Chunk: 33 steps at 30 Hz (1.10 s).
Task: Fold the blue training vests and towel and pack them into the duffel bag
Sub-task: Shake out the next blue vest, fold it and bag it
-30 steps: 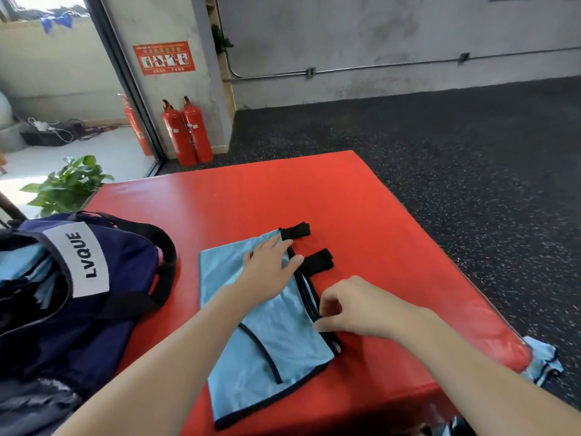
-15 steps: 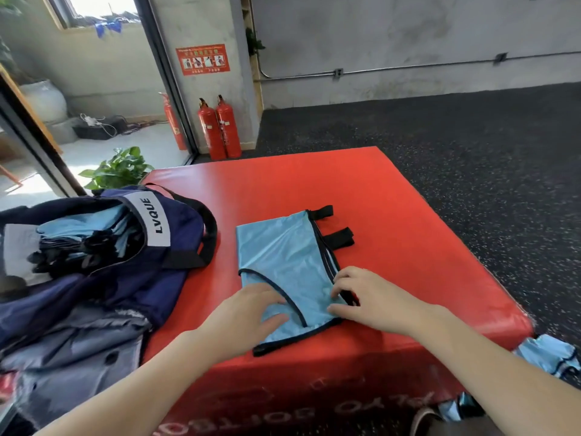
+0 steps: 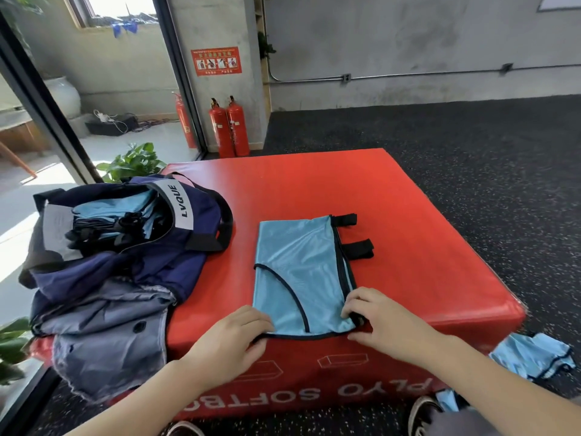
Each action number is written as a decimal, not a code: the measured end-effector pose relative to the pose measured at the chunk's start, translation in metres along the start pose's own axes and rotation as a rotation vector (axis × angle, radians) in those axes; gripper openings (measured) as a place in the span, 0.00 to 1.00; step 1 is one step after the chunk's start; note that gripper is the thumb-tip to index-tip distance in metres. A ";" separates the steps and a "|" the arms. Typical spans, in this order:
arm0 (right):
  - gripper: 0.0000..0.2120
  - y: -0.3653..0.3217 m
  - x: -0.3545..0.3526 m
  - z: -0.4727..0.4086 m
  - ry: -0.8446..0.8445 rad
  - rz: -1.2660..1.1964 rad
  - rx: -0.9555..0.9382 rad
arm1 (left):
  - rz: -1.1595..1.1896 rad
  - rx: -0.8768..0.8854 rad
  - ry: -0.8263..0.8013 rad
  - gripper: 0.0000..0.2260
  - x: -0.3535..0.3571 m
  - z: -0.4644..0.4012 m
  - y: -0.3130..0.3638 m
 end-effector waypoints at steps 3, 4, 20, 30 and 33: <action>0.11 -0.008 0.000 0.003 0.095 0.146 -0.083 | 0.016 -0.072 0.070 0.09 -0.006 0.003 0.005; 0.10 -0.010 -0.001 0.003 0.121 0.185 -0.108 | 0.029 -0.108 0.096 0.10 -0.008 0.003 0.006; 0.05 -0.017 -0.077 -0.032 0.341 -0.607 0.140 | 0.474 -0.331 0.578 0.04 -0.064 -0.042 0.017; 0.03 0.021 -0.065 -0.110 0.312 -0.433 0.307 | 0.555 -0.556 0.624 0.02 -0.051 -0.098 -0.047; 0.07 0.033 -0.052 -0.129 0.188 -0.311 0.360 | 0.563 -0.708 0.537 0.14 -0.033 -0.102 -0.060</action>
Point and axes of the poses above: each hand's wrist, its own z-axis away from the middle knuckle, its own x-axis out of the palm, y = z × x, the point moved 4 cm from there along -z, towards the middle knuckle, and after that the axes turned 4 degrees about z, right-handed, at the moved point
